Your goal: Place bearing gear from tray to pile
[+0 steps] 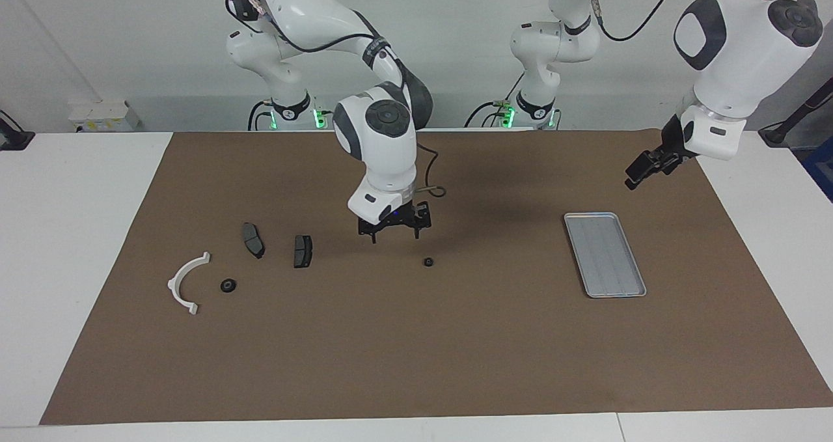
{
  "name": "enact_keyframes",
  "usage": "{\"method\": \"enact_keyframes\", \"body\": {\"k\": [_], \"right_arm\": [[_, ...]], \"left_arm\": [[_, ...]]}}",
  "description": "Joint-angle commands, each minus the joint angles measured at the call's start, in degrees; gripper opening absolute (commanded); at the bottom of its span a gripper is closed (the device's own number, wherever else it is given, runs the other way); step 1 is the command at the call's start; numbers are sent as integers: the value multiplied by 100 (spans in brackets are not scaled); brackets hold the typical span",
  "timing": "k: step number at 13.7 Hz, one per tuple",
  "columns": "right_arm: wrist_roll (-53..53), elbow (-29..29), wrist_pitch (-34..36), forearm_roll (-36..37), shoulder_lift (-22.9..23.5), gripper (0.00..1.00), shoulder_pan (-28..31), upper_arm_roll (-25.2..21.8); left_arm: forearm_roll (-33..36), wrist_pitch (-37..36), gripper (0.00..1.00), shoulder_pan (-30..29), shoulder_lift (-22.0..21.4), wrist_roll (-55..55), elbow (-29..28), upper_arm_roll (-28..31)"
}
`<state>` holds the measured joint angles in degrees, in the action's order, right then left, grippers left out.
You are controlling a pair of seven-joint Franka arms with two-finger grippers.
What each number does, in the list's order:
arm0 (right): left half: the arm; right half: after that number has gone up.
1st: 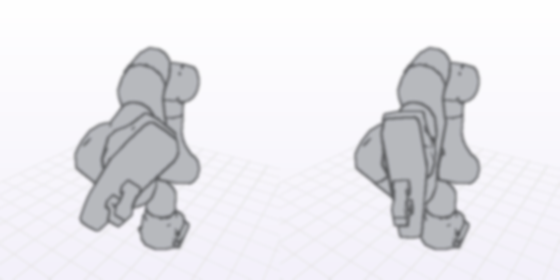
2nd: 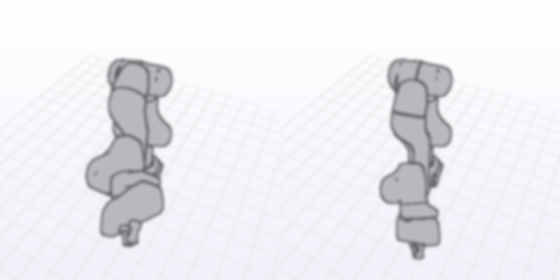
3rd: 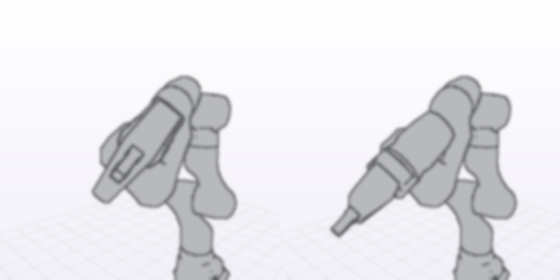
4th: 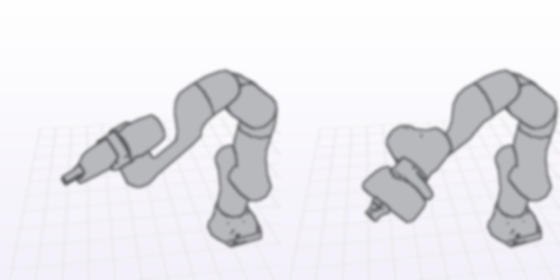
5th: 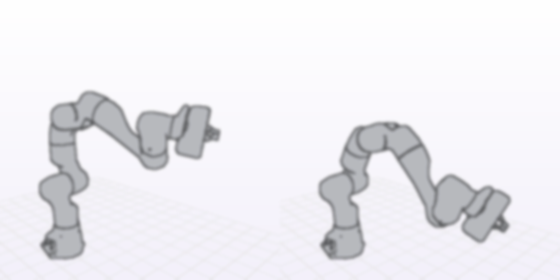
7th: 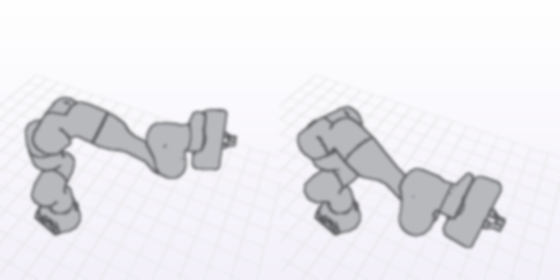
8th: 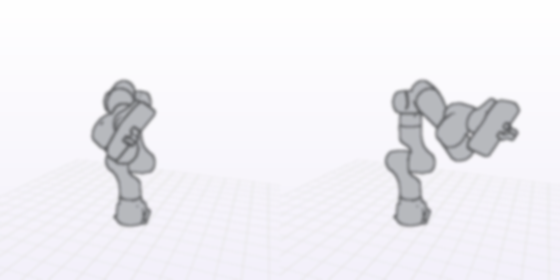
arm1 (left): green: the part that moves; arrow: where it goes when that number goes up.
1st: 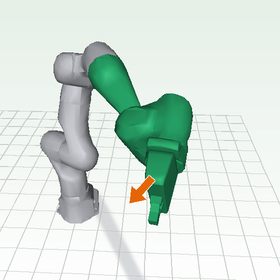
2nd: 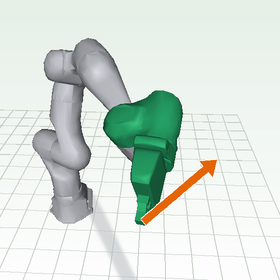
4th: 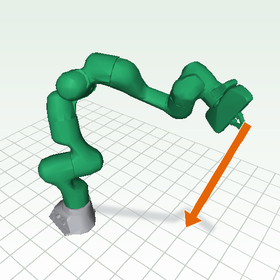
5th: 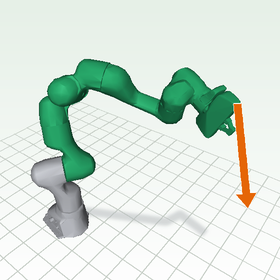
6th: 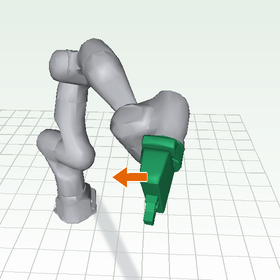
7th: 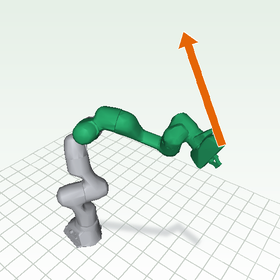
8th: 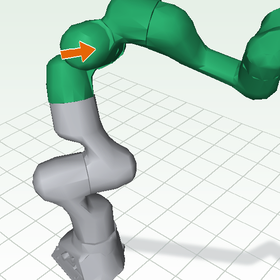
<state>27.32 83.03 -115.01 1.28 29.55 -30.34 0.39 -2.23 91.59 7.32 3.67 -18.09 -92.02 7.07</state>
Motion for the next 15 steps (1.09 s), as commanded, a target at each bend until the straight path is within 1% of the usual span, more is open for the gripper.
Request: {"method": "enact_keyframes", "body": {"k": [1, 3, 5, 7, 10, 15], "right_arm": [[483, -1068, -29, 92, 875, 96, -235, -12], [528, -1263, -257, 92, 1122, 96, -236, -12], [485, -1220, -433, 109, 1228, 96, -219, -3], [292, -1123, -566, 48, 1220, 96, -148, -3], [265, -965, -522, -22, 1185, 96, -122, 5], [151, -289, -513, -57, 904, 96, -104, 32]], "left_arm": [[65, -1, 100, -194, -392, 104, -483, -126], [65, -132, 100, -397, -542, 261, -632, -293], [65, -28, 100, -441, -569, 420, -712, -294], [65, 87, 100, -459, -569, 473, -721, -294], [65, 280, 100, -450, -560, 438, -748, -294], [65, 263, 100, -415, -569, 464, -800, -303]]}}
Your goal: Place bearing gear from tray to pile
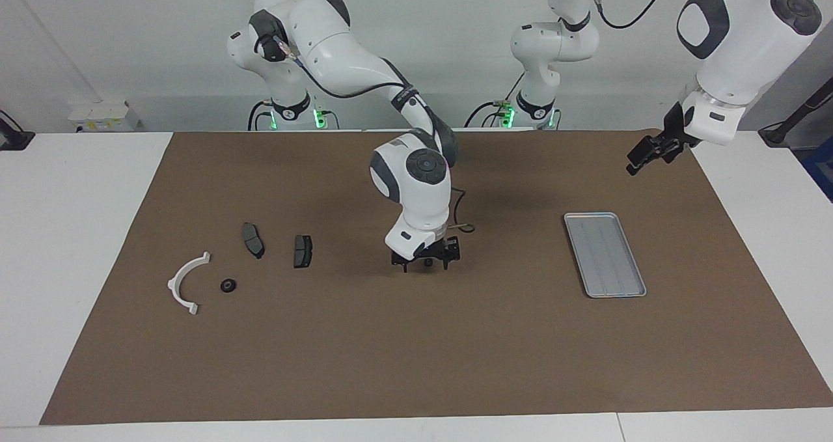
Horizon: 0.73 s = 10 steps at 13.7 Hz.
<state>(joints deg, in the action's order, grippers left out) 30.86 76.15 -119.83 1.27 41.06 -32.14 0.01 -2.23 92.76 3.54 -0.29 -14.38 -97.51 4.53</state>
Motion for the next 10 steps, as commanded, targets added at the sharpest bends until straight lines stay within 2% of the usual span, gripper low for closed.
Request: {"method": "enact_keyframes", "body": {"k": [1, 10], "right_arm": [[-282, 462, -49, -188, -265, 96, 85, 69], [-327, 647, -338, -453, -291, 96, 6, 69]], "left_arm": [[65, 146, 100, -29, -173, 93, -251, -49], [65, -21, 100, -46, -182, 93, -147, -75]]}}
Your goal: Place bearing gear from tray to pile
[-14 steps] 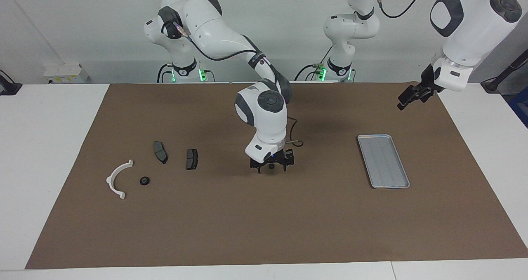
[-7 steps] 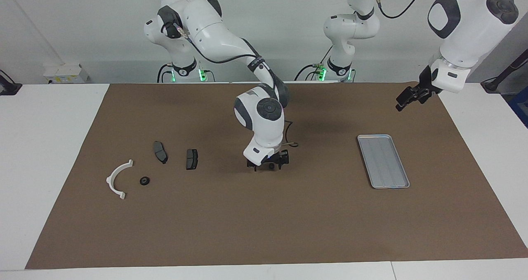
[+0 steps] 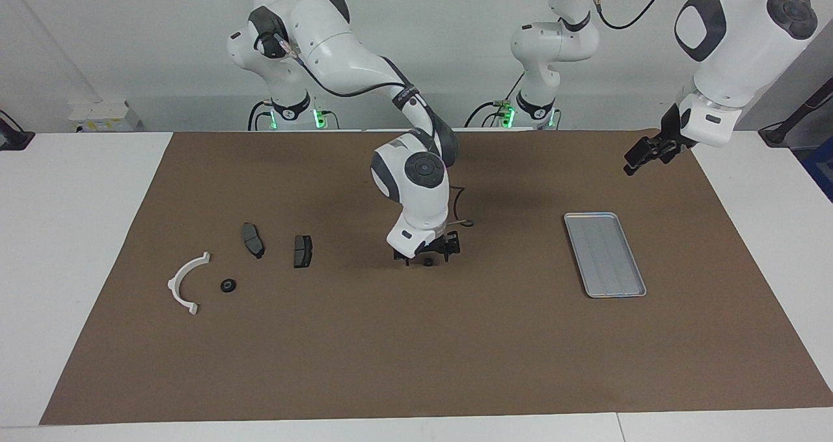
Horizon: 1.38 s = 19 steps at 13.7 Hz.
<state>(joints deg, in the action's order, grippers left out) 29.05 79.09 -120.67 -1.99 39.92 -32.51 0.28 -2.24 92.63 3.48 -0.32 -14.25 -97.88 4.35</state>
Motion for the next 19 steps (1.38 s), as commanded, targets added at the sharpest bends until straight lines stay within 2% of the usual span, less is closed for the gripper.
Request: {"method": "enact_keyframes", "body": {"k": [1, 5, 11, 13, 16, 17, 19], "right_arm": [[-154, 422, -308, -126, -178, 96, 43, 43], [-154, 440, -308, -135, -178, 92, 34, 60], [-154, 493, -388, -152, -169, 67, 34, 95], [-154, 493, -388, -152, -169, 52, 34, 95], [-154, 511, -379, -152, -178, 18, 34, 95], [-154, 511, -387, -152, -178, 11, 34, 95], [-189, 502, -361, -143, -178, 7, 43, 95]], "left_arm": [[65, -86, 100, -58, -179, 81, -48, -127], [65, -148, 100, -67, -223, 361, -12, -127], [65, -78, 100, -58, -302, 371, -144, -92], [65, -78, 100, -58, -302, 310, -135, -92], [65, -78, 100, -49, -311, 309, -135, -101], [65, -78, 100, -49, -302, 309, -126, -92], [65, -69, 100, -32, -302, 300, -108, -92]]}}
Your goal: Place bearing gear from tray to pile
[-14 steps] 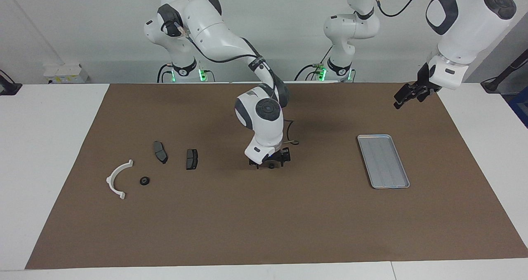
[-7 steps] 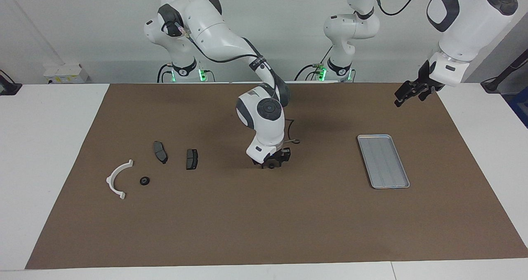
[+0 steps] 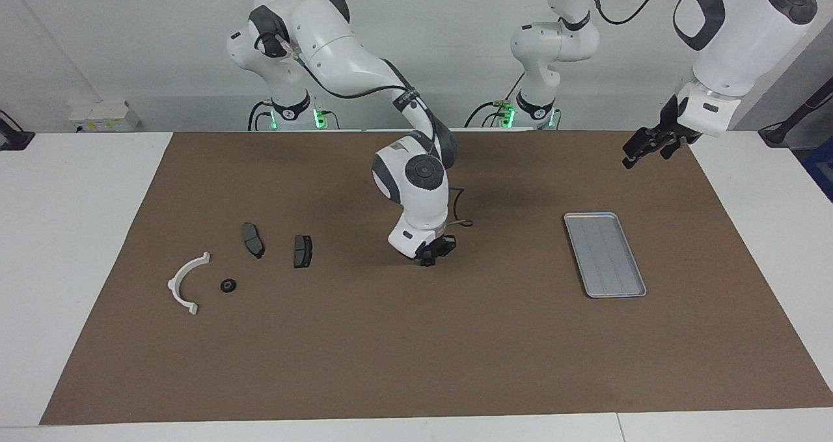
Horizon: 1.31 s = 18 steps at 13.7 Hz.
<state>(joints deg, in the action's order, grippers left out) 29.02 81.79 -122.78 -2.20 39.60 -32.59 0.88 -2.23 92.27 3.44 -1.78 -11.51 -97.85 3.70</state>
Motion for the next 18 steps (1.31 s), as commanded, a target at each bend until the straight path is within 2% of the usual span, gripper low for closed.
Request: {"method": "enact_keyframes", "body": {"k": [1, 3, 6, 11, 15, 18], "right_arm": [[-203, 223, -150, -114, -146, 6, 51, 35], [-204, 136, -54, -61, -154, 3, 78, 26], [-238, -23, 165, -8, -312, 3, 218, -61], [-1694, -261, 834, -26, -760, 3, 1307, -18], [-3302, 134, 966, -26, -1059, 3, 2308, -18], [-4024, 792, 494, -26, -1217, 3, 2810, -26]], "left_arm": [[65, -34, 100, -28, -156, 26, -112, -27], [65, -34, 100, -19, -156, 26, -112, -27], [65, -34, 100, -19, -156, 26, -112, -27], [65, -34, 100, -1, -156, 26, -112, -36], [65, -34, 100, -1, -156, 26, -121, -27], [65, -34, 100, -1, -156, 26, -121, -27]]}}
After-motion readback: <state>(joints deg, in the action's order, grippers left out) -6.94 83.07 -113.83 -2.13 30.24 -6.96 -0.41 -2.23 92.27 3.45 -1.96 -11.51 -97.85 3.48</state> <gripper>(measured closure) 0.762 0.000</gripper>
